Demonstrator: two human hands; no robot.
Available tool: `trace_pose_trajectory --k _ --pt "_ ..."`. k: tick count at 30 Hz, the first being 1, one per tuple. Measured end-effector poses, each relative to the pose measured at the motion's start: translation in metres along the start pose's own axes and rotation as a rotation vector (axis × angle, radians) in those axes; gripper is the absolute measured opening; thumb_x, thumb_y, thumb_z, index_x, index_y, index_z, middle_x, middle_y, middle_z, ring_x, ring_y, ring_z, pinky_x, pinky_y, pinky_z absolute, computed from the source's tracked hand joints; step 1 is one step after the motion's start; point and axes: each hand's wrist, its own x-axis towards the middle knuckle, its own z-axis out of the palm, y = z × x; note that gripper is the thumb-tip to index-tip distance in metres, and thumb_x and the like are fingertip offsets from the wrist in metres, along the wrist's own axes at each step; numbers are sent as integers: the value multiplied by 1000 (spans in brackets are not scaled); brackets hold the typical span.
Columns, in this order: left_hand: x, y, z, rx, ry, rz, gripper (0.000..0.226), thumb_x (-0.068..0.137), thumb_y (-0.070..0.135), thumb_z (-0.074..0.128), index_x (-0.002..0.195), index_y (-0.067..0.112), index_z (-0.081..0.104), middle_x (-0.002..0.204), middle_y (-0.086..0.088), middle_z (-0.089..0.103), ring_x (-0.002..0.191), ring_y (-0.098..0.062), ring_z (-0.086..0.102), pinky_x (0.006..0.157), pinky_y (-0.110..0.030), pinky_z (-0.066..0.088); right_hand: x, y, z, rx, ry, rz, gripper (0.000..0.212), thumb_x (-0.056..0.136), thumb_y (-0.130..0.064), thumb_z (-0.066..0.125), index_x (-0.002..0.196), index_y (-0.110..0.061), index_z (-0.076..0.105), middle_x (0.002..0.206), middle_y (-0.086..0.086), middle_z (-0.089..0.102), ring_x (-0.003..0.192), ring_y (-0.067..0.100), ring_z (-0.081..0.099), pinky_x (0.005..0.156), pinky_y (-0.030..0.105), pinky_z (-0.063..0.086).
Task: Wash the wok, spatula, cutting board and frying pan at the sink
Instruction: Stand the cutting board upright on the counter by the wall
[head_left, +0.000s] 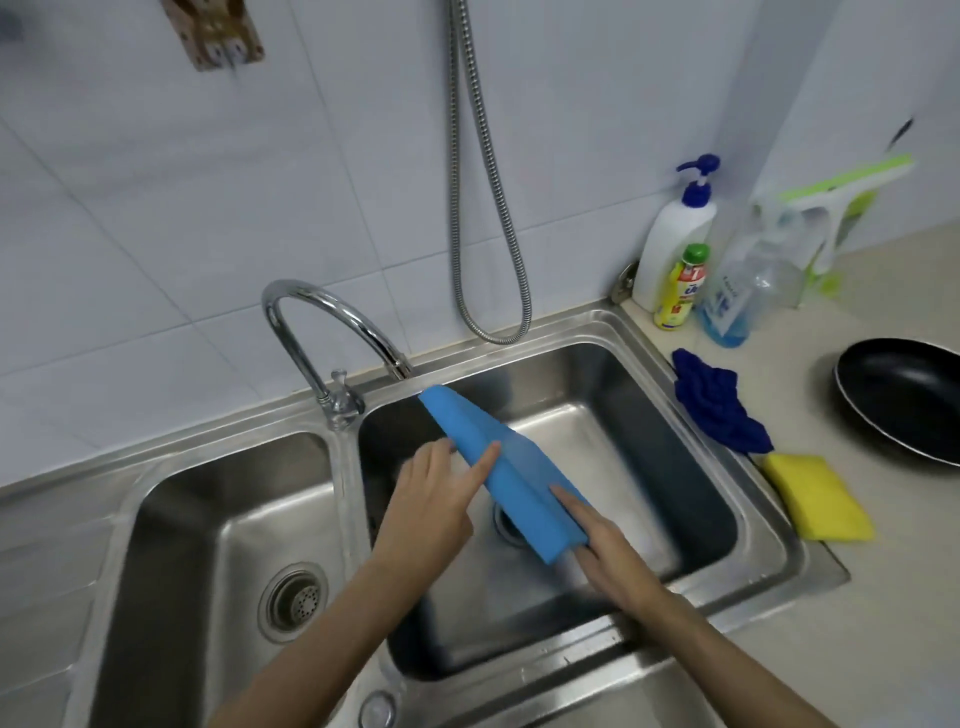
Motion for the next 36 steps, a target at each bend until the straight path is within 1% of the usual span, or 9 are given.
trace_pose_trajectory --k 5,7,11,16,21,24,27,29,36 --pt "61 39 -39 395 166 351 25 71 8 70 94 11 60 110 -19 58 104 -36 54 94 -45 43 -12 -25 -41 159 94 57 49 87 14 45 119 -22 56 106 -23 60 99 -20 53 90 10 41" --pt "78 50 -55 487 142 481 29 66 5 71 88 13 54 94 -12 61 92 -31 60 87 -42 48 -17 -30 -57 155 127 83 45 86 11 45 99 -30 58 87 -16 63 86 -9 60 78 20 48" --pt "109 70 -103 485 146 584 46 56 8 82 90 15 52 74 -4 59 63 -24 60 59 -32 49 -28 -48 -96 191 167 36 27 88 -1 50 107 -17 60 99 6 67 95 19 65 78 37 53" --pt "144 135 -202 427 425 702 22 68 25 78 71 14 59 61 -3 55 51 -24 55 43 -27 39 -54 -53 -148 416 546 -39 14 90 -11 63 104 -15 64 103 -2 72 96 10 67 83 31 53" --pt "179 204 -280 140 714 592 38 91 44 45 74 11 51 70 -6 51 66 -28 52 47 -29 28 -105 -36 -195 485 854 85 13 90 -23 64 85 -11 66 81 -2 70 76 6 62 74 30 46" --pt "199 244 -290 -130 740 466 39 94 43 46 72 11 44 70 -4 44 66 -24 43 58 -32 26 -141 -31 -245 515 1088 52 25 86 -29 68 107 -19 60 102 -6 67 90 9 64 76 24 51" --pt "217 296 -266 -380 731 348 41 93 41 50 69 9 44 65 -1 43 64 -20 40 59 -29 21 -178 -12 -312 688 1324 96 65 85 -22 70 139 -22 33 122 -6 50 99 11 61 77 22 48" --pt "229 339 -239 -558 675 254 42 93 40 51 67 8 42 61 0 41 61 -20 39 58 -31 23 -202 11 -358 833 1285 123 63 89 -22 66 140 -21 29 126 2 50 105 19 61 82 29 49" --pt "250 486 -118 -1066 473 -48 41 93 33 56 59 21 37 55 6 41 49 -8 38 45 -17 31 -304 105 -510 404 1299 289 35 95 -21 55 129 -21 48 117 7 59 106 27 59 88 46 50"
